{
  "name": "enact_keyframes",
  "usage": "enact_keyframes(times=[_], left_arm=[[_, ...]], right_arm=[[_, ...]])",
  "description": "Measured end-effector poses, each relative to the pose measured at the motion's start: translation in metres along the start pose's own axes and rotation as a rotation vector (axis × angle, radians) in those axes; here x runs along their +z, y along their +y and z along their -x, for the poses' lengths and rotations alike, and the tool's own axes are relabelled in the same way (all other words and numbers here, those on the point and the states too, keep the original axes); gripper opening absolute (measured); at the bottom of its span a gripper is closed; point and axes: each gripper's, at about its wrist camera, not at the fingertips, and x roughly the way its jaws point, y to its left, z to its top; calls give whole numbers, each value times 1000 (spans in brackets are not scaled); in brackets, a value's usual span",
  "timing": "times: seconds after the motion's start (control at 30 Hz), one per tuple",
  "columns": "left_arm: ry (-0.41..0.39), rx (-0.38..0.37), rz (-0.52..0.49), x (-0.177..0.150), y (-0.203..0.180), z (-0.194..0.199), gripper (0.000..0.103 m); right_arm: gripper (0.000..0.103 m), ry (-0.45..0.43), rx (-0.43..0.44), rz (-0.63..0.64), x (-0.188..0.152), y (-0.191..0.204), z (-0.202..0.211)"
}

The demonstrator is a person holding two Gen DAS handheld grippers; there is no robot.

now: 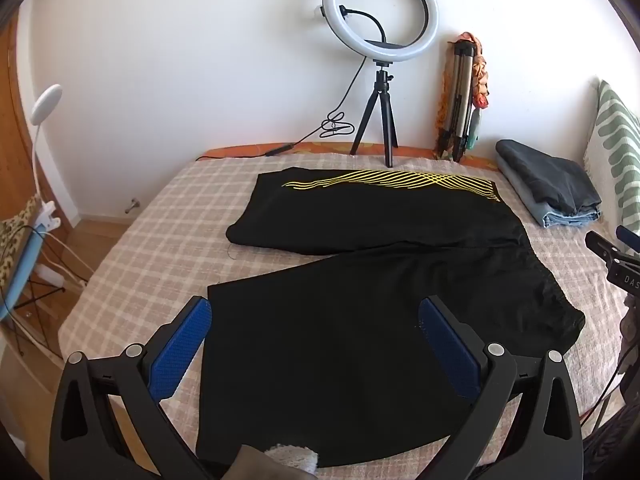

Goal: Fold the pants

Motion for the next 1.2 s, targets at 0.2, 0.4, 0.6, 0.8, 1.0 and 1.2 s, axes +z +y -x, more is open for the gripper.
enact_keyframes(times=[0.2, 0.4, 0.6, 0.8, 1.0, 1.2], left_arm=[[-27, 18, 8, 4, 8, 4, 103], [-44, 27, 2, 8, 3, 10, 103], [-46, 26, -1, 7, 1, 10, 103], [-54, 34, 3, 5, 1, 12, 103], [-55, 38, 7, 6, 2, 11, 103], [-56, 36, 4, 6, 1, 11, 103]], right_arm=[[103, 3, 8, -4, 1, 0, -2], [103, 1, 10, -4, -3, 2, -3], [103, 6, 10, -13, 1, -2, -2], [103, 7, 10, -15, 2, -3, -2], [103, 11, 14, -14, 2, -3, -2], [103, 11, 14, -13, 3, -3, -1]])
